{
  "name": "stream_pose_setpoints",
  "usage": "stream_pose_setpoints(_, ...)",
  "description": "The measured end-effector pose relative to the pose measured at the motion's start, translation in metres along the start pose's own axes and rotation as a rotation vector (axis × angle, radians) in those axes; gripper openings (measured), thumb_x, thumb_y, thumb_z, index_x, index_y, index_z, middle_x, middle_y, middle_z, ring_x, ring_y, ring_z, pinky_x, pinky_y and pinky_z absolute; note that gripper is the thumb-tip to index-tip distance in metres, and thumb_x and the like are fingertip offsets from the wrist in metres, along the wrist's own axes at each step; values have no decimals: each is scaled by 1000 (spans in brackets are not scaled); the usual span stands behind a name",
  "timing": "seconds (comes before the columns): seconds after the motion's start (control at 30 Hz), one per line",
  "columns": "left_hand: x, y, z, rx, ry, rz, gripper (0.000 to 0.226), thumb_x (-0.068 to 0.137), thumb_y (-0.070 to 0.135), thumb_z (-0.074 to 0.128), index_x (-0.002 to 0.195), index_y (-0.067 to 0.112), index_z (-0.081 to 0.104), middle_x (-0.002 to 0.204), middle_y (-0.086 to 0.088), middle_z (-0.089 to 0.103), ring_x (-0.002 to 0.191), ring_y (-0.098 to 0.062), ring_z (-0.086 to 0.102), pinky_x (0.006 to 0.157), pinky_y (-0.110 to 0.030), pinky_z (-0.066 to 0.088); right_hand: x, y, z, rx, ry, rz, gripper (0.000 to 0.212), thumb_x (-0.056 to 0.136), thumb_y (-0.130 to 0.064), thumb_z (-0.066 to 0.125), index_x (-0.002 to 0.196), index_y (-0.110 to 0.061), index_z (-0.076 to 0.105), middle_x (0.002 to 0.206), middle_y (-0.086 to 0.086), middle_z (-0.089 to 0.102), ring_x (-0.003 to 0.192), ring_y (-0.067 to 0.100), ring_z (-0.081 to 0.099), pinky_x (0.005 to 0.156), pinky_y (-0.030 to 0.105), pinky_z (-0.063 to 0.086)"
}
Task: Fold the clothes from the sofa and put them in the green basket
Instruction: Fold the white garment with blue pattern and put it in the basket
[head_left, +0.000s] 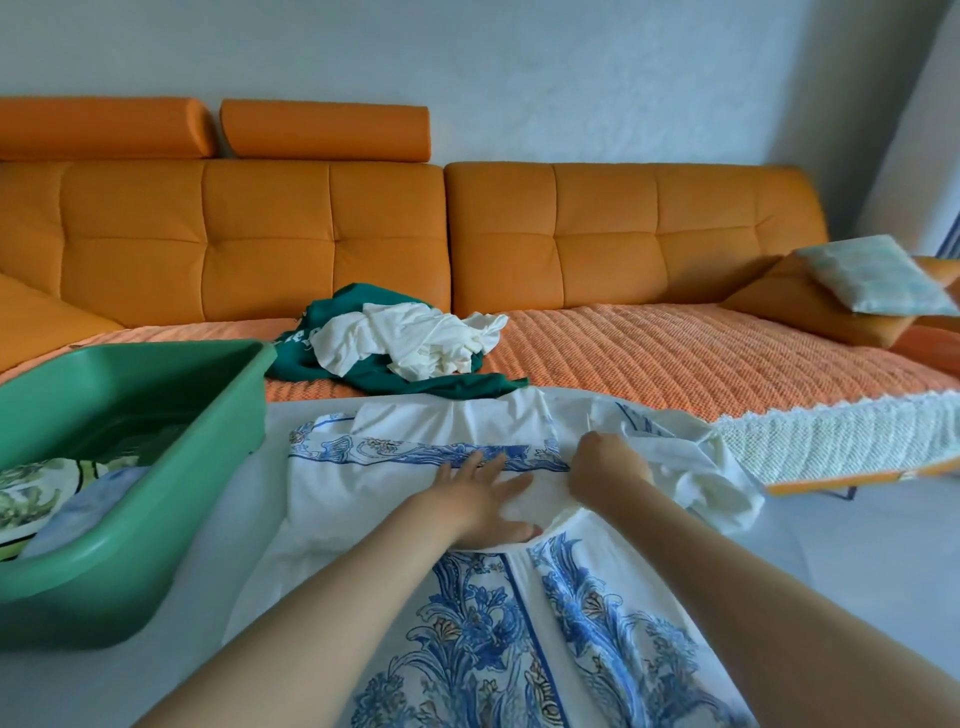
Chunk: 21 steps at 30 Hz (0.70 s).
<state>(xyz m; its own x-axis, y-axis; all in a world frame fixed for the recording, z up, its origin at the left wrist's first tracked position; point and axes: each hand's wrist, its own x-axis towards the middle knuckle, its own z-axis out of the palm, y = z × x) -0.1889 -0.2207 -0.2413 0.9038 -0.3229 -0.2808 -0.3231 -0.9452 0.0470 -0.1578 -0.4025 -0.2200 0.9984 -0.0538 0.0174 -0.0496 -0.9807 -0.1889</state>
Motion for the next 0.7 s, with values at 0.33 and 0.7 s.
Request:
stream_pose_setpoints(0.33, 12, 4, -18, -677, 348, -81, 43, 99, 44, 48, 140, 31, 54, 147, 3, 51, 133, -20, 48, 107, -35, 39, 15, -7, -13, 771, 385, 1, 33, 99, -27, 40, 69, -16, 48, 61, 0, 53, 58, 21, 50, 49, 29, 27)
stream_pose_setpoints(0.7, -9, -41, -24, -1032, 356, -483, 54, 88, 37, 72, 134, 16, 51, 127, -5, 59, 100, -18, 58, 80, -31, 48, -22, -26, 19, 222, -198, -700, 53, 90, -49, 54, 142, -40, 49, 146, -8, 53, 127, 17, 54, 108, 38, 42)
